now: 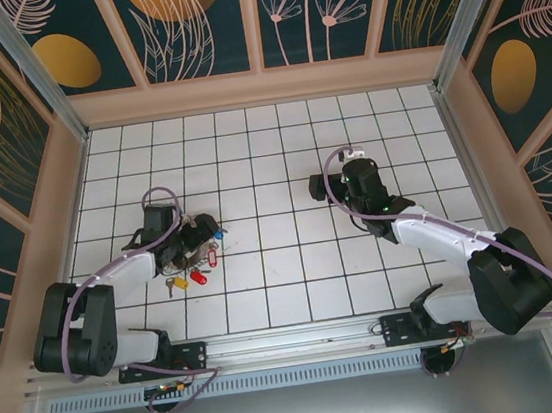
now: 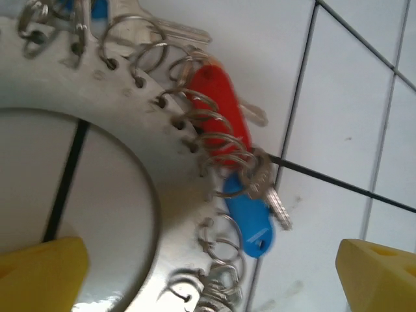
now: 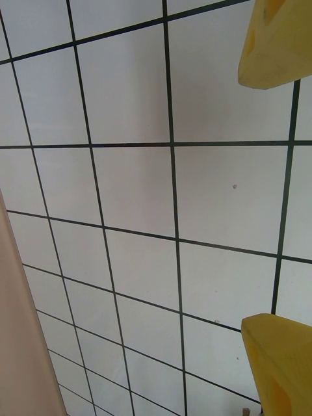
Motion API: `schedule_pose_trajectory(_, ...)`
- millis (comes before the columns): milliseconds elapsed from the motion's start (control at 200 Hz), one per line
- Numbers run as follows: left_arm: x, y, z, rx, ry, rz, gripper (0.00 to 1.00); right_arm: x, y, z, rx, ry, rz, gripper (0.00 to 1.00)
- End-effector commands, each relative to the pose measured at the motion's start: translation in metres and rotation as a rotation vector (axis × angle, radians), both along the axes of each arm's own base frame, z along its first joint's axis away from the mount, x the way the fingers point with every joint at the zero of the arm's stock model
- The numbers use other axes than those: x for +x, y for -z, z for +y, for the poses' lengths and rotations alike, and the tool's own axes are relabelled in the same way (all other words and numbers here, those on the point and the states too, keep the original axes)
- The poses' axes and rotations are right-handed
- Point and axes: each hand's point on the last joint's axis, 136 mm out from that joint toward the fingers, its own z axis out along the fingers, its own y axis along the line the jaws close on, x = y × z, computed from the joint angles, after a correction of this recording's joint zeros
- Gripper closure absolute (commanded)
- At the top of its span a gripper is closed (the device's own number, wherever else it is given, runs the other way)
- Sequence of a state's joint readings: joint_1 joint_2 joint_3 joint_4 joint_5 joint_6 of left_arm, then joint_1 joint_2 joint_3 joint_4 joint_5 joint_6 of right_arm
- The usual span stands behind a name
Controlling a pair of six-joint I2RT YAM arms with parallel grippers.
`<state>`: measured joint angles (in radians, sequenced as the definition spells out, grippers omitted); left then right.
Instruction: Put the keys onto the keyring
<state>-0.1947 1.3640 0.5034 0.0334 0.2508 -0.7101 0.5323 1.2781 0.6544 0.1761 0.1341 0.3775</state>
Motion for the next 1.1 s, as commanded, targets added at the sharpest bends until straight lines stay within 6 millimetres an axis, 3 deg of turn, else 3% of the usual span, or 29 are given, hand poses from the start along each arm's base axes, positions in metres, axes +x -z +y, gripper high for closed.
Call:
schedule_pose_trajectory(0,-0.012,0.016,-0.015,-0.091,0.035,0.038,0.01,0.000,-0.008,0.001,0.028,0.015,-0.021,0.10)
schedule_pose_trajectory(360,0.003,-0.019,-0.079,-0.383,0.095,0.007,0.01,-0.005,-0.008,-0.010,0.092,0.067,-0.013,0.09)
schedule_pose_trajectory(631,0.020,-0.061,-0.161,-0.548,0.201,-0.004,0.01,-0.007,-0.003,-0.044,0.263,0.156,0.013,0.09)
schedule_pose_trajectory(746,0.028,-0.084,-0.202,-0.621,0.264,-0.029,0.01,-0.013,0.008,-0.062,0.268,0.211,0.062,0.09)
schedule_pose_trajectory(781,0.030,-0.094,-0.215,-0.653,0.291,-0.034,0.01,-0.016,0.013,-0.060,0.280,0.179,0.095,0.09)
schedule_pose_trajectory(846,0.030,-0.093,-0.236,-0.702,0.330,-0.004,0.01,-0.021,0.018,-0.062,0.282,0.163,0.131,0.09)
schedule_pose_trajectory(991,0.039,-0.106,-0.249,-0.740,0.367,-0.016,0.01,-0.033,0.027,-0.064,0.252,0.122,0.192,0.11)
schedule_pose_trajectory(1081,0.045,-0.123,-0.249,-0.689,0.418,-0.063,0.01,-0.040,0.028,-0.053,0.219,0.028,0.218,0.18)
schedule_pose_trajectory(1091,0.049,-0.132,-0.251,-0.688,0.430,-0.084,0.01,-0.041,0.028,-0.050,0.217,0.010,0.220,0.19)
